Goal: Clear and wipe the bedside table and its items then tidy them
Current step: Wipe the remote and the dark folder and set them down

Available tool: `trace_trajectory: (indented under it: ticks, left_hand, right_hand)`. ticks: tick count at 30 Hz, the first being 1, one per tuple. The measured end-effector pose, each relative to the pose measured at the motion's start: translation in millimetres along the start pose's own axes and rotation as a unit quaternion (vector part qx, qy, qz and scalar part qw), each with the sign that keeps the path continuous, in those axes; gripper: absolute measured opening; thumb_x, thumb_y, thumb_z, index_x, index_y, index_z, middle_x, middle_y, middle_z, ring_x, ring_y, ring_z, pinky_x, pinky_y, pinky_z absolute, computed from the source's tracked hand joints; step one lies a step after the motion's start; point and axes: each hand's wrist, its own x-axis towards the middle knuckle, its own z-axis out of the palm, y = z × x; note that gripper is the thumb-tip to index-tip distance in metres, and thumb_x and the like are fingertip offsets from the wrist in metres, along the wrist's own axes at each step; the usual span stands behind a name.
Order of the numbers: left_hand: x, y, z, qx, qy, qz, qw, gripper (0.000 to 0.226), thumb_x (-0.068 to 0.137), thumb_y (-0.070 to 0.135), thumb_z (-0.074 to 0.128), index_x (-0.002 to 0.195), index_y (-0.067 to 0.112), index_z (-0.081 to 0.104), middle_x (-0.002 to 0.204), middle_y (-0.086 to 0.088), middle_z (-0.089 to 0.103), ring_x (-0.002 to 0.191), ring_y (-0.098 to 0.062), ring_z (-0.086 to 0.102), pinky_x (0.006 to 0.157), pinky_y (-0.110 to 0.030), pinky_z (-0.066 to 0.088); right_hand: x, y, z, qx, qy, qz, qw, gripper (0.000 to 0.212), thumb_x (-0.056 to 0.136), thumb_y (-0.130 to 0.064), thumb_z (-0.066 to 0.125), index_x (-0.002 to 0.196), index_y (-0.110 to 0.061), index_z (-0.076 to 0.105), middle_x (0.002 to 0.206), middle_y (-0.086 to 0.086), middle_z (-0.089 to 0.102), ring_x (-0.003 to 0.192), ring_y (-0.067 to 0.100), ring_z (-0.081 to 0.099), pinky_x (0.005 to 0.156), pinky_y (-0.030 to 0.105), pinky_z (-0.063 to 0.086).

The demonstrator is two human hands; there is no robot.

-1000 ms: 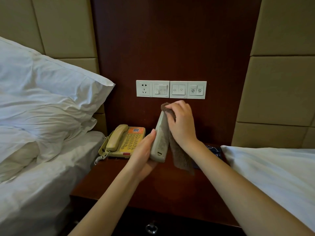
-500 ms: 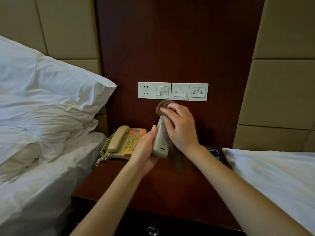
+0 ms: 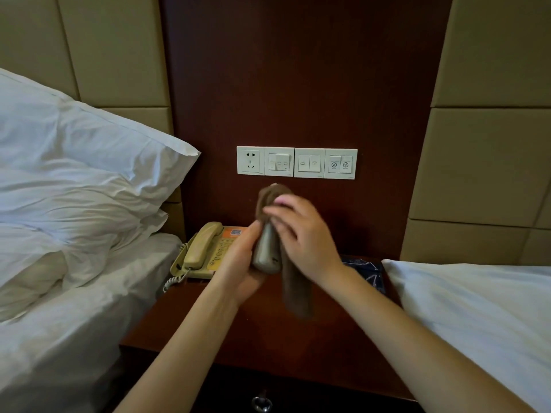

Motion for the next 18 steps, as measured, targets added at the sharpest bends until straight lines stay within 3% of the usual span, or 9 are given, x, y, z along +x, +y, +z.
trace_trajectory:
  ticks: [3, 6, 11, 14, 18]
  left_hand:
    - [2.6, -3.9, -7.0, 0.143, -0.032, 0.013, 0.989, 0.035, 0.096, 0.033, 0.047, 0.128, 0.024, 0.055, 0.111, -0.010, 0.062, 0.090, -0.018, 0.058, 0.072, -0.030, 0.046]
    - [4.1, -5.1, -6.2, 0.179, -0.023, 0.040, 0.983, 0.034, 0.096, 0.030, 0.047, 0.129, 0.024, 0.055, 0.112, -0.009, 0.064, 0.089, -0.016, 0.060, 0.072, -0.029, 0.047]
    - [6.2, -14.0, -5.0, 0.095, 0.024, 0.072, 0.993, 0.029, 0.100, 0.022, 0.037, 0.115, 0.015, 0.060, 0.104, -0.007, 0.070, 0.095, -0.016, 0.068, 0.073, -0.026, 0.056]
    - [4.2, -19.1, -4.7, 0.019, 0.064, 0.046, 0.997, 0.034, 0.100, 0.034, 0.035, 0.111, 0.014, 0.061, 0.104, -0.006, 0.072, 0.097, -0.013, 0.069, 0.072, -0.024, 0.055]
    - [5.6, -11.7, -0.6, 0.033, 0.071, 0.036, 0.996, 0.041, 0.099, 0.044, 0.030, 0.113, 0.022, 0.061, 0.107, -0.004, 0.071, 0.101, -0.014, 0.067, 0.078, -0.028, 0.052]
  right_hand:
    - [21.5, 16.5, -9.3, 0.002, 0.008, 0.077, 0.997, 0.033, 0.095, -0.022, 0.045, 0.113, -0.005, 0.068, 0.117, 0.008, 0.060, 0.114, 0.020, 0.053, 0.101, 0.029, 0.041]
    - [16.7, 12.9, -8.5, 0.003, 0.000, 0.093, 0.996, 0.031, 0.096, -0.015, 0.046, 0.117, -0.005, 0.065, 0.127, 0.009, 0.058, 0.123, 0.021, 0.050, 0.106, 0.033, 0.039]
    - [-29.3, -12.5, 11.3, 0.005, -0.014, 0.054, 0.998, 0.037, 0.097, -0.018, 0.040, 0.126, -0.005, 0.059, 0.136, 0.009, 0.055, 0.133, 0.017, 0.042, 0.114, 0.025, 0.027]
    - [-40.8, -14.7, 14.1, 0.028, -0.033, 0.045, 0.998, 0.038, 0.097, -0.018, 0.040, 0.127, -0.004, 0.058, 0.137, 0.010, 0.053, 0.134, 0.016, 0.041, 0.114, 0.023, 0.025]
    - [-15.3, -8.2, 9.2, 0.007, -0.056, 0.074, 0.996, 0.036, 0.099, -0.017, 0.043, 0.132, -0.006, 0.054, 0.141, 0.010, 0.050, 0.136, 0.019, 0.039, 0.113, 0.020, 0.021]
